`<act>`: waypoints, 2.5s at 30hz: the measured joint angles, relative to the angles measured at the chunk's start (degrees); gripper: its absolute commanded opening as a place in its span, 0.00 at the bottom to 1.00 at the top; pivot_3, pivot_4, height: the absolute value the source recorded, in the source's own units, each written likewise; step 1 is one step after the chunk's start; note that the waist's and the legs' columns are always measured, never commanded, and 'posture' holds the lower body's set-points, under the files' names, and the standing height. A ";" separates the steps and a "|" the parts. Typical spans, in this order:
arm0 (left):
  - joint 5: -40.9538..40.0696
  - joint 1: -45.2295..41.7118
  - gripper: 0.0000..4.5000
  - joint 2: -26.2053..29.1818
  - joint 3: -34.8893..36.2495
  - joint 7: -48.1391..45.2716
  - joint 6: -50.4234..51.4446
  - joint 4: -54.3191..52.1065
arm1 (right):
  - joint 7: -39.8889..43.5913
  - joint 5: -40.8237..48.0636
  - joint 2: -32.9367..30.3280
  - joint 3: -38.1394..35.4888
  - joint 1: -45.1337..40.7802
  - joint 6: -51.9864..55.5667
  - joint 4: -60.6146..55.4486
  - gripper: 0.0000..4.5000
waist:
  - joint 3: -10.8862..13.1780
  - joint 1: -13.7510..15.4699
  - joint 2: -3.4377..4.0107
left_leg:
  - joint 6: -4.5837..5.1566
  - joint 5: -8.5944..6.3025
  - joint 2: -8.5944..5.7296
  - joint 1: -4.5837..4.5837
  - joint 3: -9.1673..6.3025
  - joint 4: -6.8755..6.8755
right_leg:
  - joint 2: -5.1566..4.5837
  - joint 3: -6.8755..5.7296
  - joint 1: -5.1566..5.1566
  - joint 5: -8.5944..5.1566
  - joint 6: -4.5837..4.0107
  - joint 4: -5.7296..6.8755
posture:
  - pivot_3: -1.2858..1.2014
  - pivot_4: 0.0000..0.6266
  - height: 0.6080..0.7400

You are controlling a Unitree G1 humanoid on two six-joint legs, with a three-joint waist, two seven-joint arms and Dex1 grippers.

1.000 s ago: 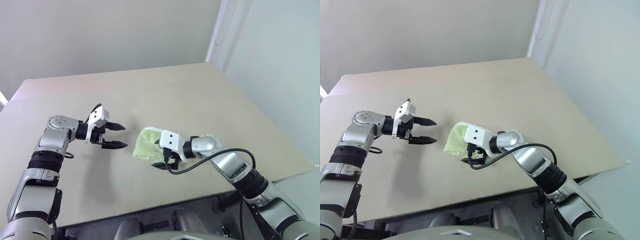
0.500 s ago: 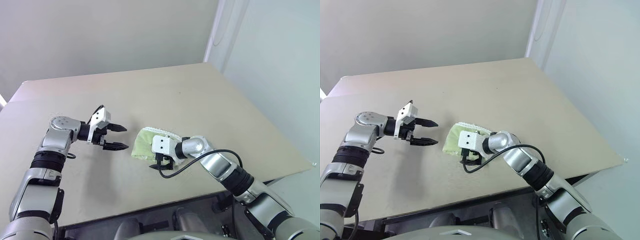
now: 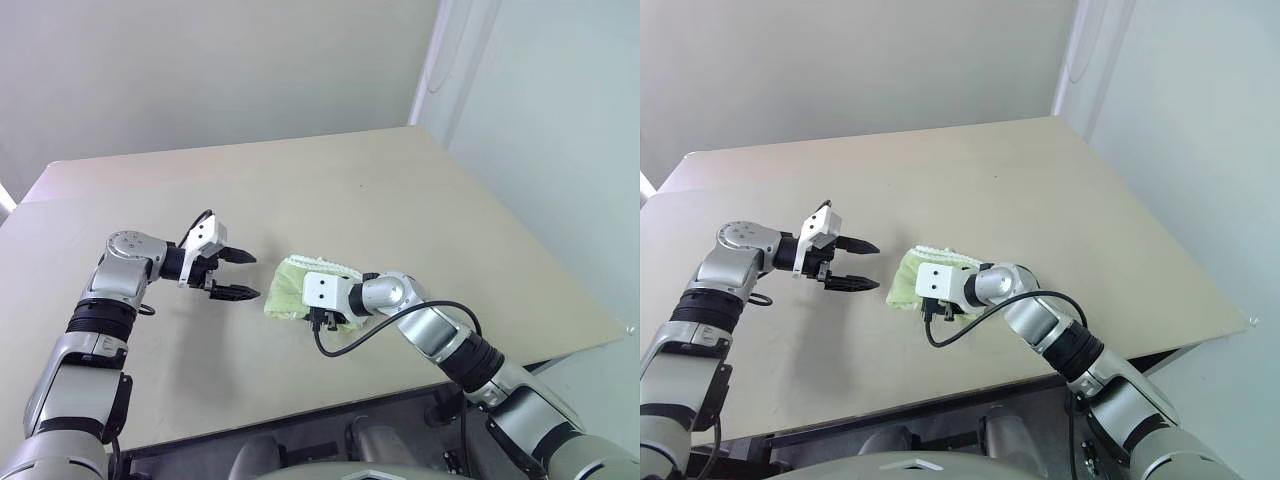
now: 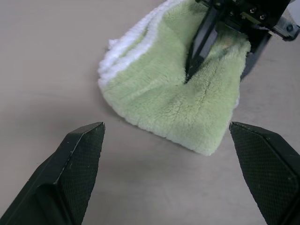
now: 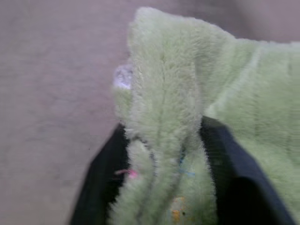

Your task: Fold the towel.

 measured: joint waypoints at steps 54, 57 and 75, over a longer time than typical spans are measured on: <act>4.24 -4.54 1.00 -6.01 -1.68 1.68 -5.13 8.36 | -25.75 29.25 -18.32 -58.10 4.52 23.88 -14.56 0.01 | 0.24 -0.17 0.37 | 0.11 -0.07 -0.05 -0.09 0.20 -0.25 | -0.03 0.24 -0.12 -0.19 0.11 -0.16 | 0.52 0.00 1.00; 4.28 -4.53 1.00 -6.06 -1.67 1.87 -5.10 8.40 | -23.61 25.32 -19.77 -49.40 9.42 19.85 -16.70 0.01 | 0.20 0.04 0.29 | 0.11 -0.07 -0.04 -0.06 0.18 -0.25 | -0.03 0.23 -0.11 -0.23 0.06 -0.19 | 0.52 0.00 1.00; 4.23 -4.06 1.00 -6.05 -1.69 2.47 -2.31 3.53 | -20.02 13.75 -15.61 -27.79 17.61 11.33 -15.02 0.01 | 0.26 0.11 0.16 | 0.11 -0.07 -0.10 -0.13 0.17 -0.21 | -0.02 0.30 -0.20 -0.25 0.08 -0.18 | 0.52 0.00 1.00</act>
